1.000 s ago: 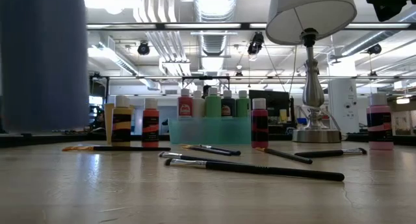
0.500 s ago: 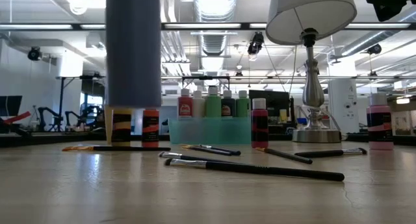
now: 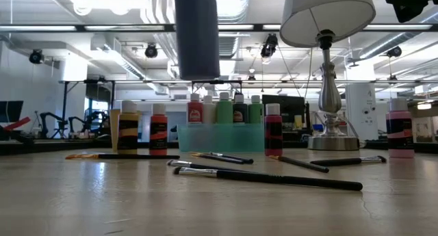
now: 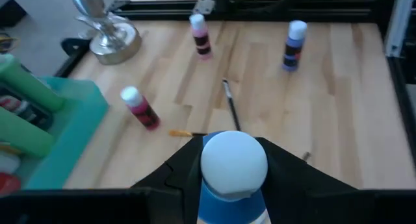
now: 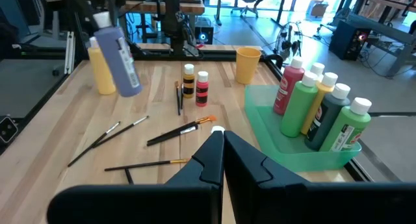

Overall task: Pick & Place Paint Supplies
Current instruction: Put the large purple paint bottle into the green bin

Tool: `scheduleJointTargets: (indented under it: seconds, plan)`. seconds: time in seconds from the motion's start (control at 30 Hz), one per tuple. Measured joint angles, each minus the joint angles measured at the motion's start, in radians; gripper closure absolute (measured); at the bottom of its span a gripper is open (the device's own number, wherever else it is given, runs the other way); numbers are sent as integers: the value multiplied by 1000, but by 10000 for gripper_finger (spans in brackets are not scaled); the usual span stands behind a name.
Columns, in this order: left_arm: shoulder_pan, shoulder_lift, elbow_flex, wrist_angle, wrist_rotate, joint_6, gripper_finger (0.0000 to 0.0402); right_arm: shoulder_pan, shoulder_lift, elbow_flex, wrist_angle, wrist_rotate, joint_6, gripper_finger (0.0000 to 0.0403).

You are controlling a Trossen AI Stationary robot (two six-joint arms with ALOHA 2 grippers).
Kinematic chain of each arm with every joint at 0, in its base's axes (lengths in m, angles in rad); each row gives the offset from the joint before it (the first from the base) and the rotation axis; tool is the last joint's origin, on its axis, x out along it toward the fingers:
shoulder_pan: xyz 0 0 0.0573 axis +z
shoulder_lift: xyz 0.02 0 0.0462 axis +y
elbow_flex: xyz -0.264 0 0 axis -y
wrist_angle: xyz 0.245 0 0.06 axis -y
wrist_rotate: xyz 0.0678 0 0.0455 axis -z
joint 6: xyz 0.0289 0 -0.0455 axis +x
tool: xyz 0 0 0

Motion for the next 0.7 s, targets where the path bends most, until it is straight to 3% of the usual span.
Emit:
scheduleJointTargets:
  seconds: [0.7]
  plan:
    - [315,-2,102,-11,44,176,274,0,0,0,0,0,0,394]
